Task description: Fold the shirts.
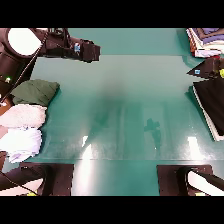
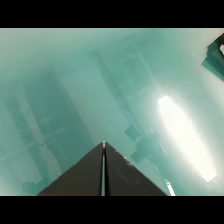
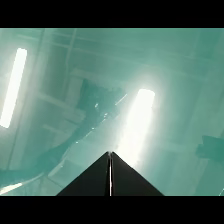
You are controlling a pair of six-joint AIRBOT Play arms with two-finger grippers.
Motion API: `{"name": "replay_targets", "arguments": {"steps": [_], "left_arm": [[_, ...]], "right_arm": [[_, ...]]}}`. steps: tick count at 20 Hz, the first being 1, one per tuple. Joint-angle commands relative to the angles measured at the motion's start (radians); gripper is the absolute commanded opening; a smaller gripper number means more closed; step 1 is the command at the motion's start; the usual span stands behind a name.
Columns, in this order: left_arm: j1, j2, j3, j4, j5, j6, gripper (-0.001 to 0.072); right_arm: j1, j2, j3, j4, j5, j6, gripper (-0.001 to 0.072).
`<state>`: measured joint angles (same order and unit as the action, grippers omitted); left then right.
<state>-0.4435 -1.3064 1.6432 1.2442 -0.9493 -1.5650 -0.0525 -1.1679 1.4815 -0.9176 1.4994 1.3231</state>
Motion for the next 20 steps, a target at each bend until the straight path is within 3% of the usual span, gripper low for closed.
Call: {"name": "replay_targets", "arguments": {"steps": [1,3,7,11,13,14,20], "left_arm": [[0.0,0.0,0.0,-0.006,0.027,-0.004,0.0024],[0.017,0.005,0.001,0.095,0.014,0.001,0.0023],[0.194,0.011,-0.01,0.351,-0.301,-0.011,0.0024],[0.465,0.011,-0.12,0.379,-0.385,-0.014,0.0035],[0.572,0.011,-0.212,0.375,-0.35,-0.055,0.0608],[0.612,0.009,-0.26,0.375,-0.32,-0.083,0.0711],[0.684,-0.001,-0.513,0.335,0.01,-0.088,0.0709]], "right_arm": [[0.001,0.0,0.001,0.0,0.001,0.0,0.0017],[0.001,0.0,0.001,0.0,0.0,0.0,0.0017],[0.001,0.0,0.001,0.0,0.0,0.0,0.0017],[0.001,0.0,0.001,0.0,-0.008,0.0,0.0017],[0.001,-0.001,0.001,0.0,-0.008,0.001,0.0017],[0.001,-0.003,0.001,0.0,-0.008,0.0,0.0017],[0.001,-0.009,-0.069,0.002,-0.019,0.002,0.0017]]}}
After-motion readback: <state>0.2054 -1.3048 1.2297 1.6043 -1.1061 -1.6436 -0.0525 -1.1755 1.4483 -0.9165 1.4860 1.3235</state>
